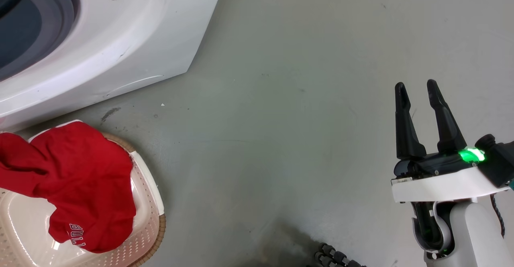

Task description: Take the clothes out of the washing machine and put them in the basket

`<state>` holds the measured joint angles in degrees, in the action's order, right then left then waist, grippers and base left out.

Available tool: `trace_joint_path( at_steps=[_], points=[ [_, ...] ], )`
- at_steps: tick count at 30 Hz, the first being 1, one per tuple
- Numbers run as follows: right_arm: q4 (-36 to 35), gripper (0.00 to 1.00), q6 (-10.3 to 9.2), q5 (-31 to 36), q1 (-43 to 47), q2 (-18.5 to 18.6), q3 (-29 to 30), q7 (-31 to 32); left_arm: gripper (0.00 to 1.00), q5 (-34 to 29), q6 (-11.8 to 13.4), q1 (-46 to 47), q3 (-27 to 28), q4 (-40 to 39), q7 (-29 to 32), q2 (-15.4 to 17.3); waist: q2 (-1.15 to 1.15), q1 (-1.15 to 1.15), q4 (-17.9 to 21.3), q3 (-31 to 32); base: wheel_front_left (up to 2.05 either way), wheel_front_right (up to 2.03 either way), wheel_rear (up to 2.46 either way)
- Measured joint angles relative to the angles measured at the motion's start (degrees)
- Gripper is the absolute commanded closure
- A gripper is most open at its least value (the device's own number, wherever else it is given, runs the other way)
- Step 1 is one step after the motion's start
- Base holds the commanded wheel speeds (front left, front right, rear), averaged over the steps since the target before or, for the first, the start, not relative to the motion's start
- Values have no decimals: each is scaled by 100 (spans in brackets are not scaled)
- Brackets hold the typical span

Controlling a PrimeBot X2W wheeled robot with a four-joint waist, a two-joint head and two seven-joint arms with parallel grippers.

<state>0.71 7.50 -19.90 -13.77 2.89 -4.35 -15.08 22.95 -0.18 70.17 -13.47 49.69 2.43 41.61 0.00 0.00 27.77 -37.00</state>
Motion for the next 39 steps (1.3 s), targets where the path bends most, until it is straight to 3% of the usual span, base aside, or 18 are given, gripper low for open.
trace_joint_path(
  at_steps=[9,22,30,39],
  points=[
    [-31,0,0,-31,4,1,-22,0,0,58,110,-193,-20,-761,593,231,0,0,4,-105,0,0,0],
    [-25,0,0,-256,-6,2,-339,-1,0,22,-34,405,-355,-1627,2976,820,0,0,356,-521,0,0,0],
    [-105,0,0,-338,102,1,-281,0,0,15,46,596,-497,-2026,4052,959,0,0,417,-835,0,0,0],
    [-196,0,0,-410,142,1,-301,0,0,-43,123,634,-560,-2060,4585,1237,0,0,397,-1128,0,0,0]
  ],
)
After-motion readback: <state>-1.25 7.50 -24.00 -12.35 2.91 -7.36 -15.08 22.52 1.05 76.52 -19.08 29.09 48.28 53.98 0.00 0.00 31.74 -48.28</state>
